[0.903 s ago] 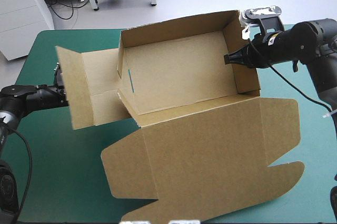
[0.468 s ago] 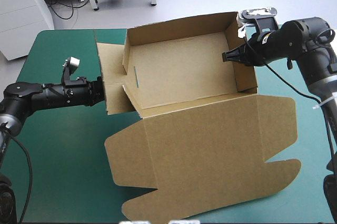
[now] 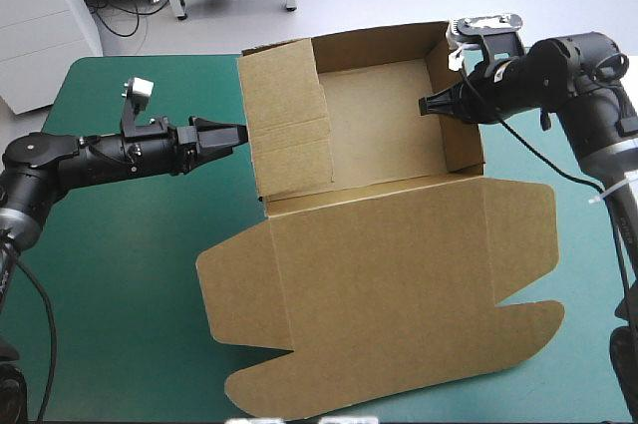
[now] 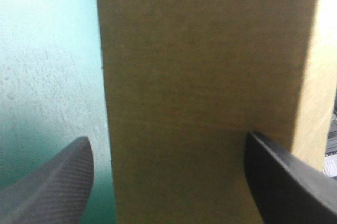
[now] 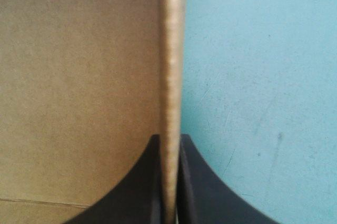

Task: Fold the box

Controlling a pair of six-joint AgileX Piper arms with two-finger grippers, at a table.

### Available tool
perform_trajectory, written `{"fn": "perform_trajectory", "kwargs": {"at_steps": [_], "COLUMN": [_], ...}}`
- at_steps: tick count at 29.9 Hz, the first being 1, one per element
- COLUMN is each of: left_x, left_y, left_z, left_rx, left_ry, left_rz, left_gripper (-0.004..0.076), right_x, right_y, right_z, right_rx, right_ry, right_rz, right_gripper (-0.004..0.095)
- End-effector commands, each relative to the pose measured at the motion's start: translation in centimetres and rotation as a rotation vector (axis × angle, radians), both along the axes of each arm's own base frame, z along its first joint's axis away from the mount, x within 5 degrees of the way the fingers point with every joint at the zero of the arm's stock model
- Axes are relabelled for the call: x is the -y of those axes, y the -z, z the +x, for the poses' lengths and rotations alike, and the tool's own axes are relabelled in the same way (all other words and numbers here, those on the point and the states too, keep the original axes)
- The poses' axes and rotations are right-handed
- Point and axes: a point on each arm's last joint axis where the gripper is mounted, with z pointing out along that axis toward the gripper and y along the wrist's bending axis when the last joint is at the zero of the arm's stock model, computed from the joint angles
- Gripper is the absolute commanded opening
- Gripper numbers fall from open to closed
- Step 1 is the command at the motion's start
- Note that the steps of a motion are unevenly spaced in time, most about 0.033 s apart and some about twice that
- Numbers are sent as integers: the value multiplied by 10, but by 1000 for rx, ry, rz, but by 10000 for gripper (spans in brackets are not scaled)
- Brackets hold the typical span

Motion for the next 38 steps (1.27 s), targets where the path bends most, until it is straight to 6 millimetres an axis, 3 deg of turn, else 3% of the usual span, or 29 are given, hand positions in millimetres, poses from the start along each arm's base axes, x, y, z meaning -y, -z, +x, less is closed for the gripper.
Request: {"fn": "perform_trajectory", "kwargs": {"at_steps": [1,13,20,29,38], "left_x": [7,35,37,40,64], "left_y": [-35,-43,-42,-51,-50], "left_z": [-16,-26,-23,-18,-20], "left_rx": [66,79,78,45,-27], "left_ry": [90,178,153,54,-67], "left_rz": [-110,-118,-104,106,334], "left_gripper": [557,557,557,557,557], "right_x": [3,7,1,-29,-42], "right_y": [-22,-21,-20,-28,-31], "right_z": [-8,-7,-9,-18,-23], "right_rx": [106,110,91,206,235], "right_ry": [11,31,31,57,51], "right_rz": [48,4,18,-53,-34], "right_gripper": [-22,-21,-8,0,0]}}
